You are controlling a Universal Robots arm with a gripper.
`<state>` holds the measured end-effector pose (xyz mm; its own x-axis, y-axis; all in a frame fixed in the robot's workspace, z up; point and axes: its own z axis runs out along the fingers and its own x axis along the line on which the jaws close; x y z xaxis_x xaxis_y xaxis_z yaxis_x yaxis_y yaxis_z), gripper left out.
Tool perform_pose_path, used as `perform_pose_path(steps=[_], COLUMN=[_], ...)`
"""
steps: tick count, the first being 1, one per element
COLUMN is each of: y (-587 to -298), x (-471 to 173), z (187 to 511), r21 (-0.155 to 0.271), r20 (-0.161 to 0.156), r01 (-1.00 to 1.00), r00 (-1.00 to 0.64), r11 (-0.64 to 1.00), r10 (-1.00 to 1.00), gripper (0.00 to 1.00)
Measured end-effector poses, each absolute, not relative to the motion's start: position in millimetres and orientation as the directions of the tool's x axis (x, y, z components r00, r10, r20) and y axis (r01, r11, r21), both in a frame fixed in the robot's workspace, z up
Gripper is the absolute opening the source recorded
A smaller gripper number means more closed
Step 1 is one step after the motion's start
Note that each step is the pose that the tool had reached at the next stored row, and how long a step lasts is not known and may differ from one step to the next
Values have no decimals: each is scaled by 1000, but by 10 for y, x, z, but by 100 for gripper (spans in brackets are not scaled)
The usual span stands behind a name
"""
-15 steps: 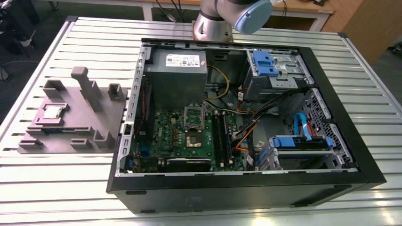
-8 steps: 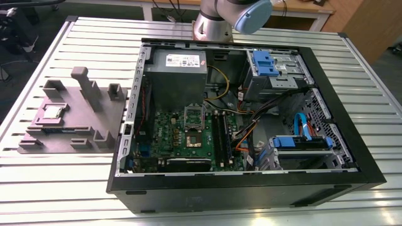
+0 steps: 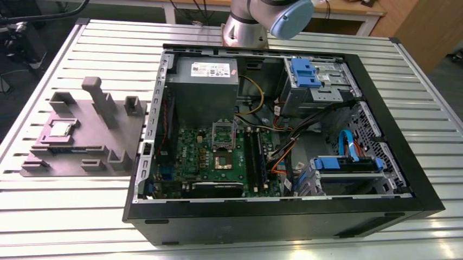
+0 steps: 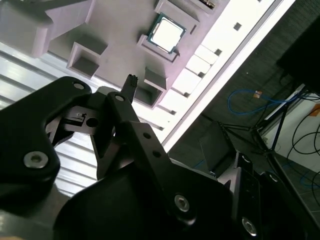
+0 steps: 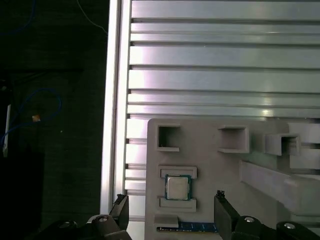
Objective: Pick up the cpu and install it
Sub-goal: 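Pick up the cpu and move it towards the insertion slot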
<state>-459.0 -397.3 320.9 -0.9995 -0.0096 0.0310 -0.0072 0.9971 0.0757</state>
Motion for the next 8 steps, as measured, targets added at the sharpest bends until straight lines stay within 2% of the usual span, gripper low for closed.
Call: perform_pose_path(steps=[4,5,6,7,8], y=[-3974,-3974,-3973,-3974,-3974], x=[-4590,-4590,-4590,-4590,-4590], z=[3137,3123,3121,3121,3121], r21=[76,76,76,76,76], r20=[34,34,34,34,34], r01=[-9,-9,-9,-9,-9], r00=[-999,-999,-999,-999,-999], r11=[997,997,997,997,997], r10=[-11,-11,-12,-12,-12], gripper=[76,69,69,62,62])
